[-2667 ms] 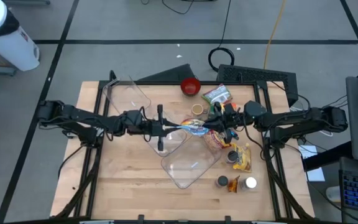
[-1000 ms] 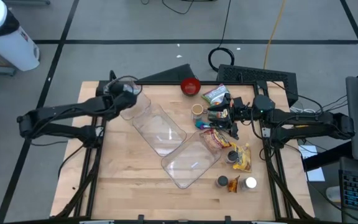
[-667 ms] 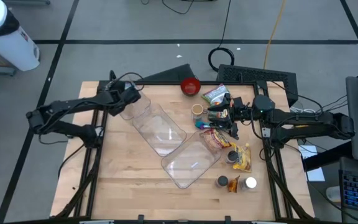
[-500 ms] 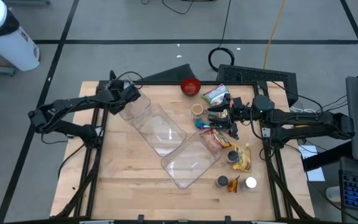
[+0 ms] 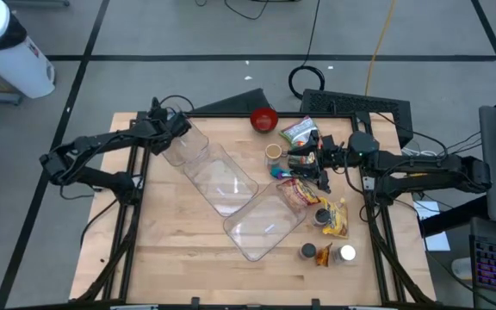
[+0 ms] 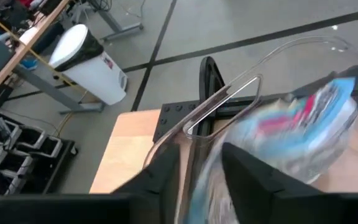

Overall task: Pick & Place Food Item
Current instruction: Put the blue noodle pack into the top transparent bin, then put the orange noodle pack into the top transparent bin

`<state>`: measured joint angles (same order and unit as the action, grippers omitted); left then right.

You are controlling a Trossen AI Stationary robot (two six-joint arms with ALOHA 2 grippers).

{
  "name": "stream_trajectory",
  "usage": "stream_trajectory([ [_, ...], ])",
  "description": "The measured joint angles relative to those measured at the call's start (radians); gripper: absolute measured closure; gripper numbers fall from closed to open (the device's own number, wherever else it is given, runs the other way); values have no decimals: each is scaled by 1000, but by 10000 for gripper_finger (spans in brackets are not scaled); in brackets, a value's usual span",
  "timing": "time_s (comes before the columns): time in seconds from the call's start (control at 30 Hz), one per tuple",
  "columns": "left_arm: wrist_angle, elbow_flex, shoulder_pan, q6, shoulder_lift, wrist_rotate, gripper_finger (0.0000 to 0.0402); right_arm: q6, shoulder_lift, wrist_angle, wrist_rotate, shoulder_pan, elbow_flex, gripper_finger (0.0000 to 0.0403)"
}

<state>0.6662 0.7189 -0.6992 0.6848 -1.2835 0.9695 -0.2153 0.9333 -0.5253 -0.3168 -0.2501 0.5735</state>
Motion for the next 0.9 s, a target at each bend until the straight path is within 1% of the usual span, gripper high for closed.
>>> stream_trajectory([
  [0.17, 21, 0, -19, -60, 3, 1, 196, 0, 0, 7, 0, 0, 0, 184],
  [0.3, 44, 0, -37, -37, 3, 4, 175, 0, 0, 7, 0, 0, 0, 185],
  [0.53, 80, 0, -67, 1, 3, 31, 174, 0, 0, 7, 0, 0, 0, 186],
  [0.63, 80, 0, -59, 24, 9, 35, 184, 0, 0, 7, 0, 0, 0, 187],
  [0.73, 66, 0, -33, 4, 33, 36, 196, 0, 0, 7, 0, 0, 0, 189],
  [0.83, 40, 0, 20, -54, 72, 5, 208, 0, 0, 7, 0, 0, 0, 190],
  [0.9, 2, 0, 67, -109, 110, -57, 213, 7, 0, 7, 0, 0, 0, 188],
])
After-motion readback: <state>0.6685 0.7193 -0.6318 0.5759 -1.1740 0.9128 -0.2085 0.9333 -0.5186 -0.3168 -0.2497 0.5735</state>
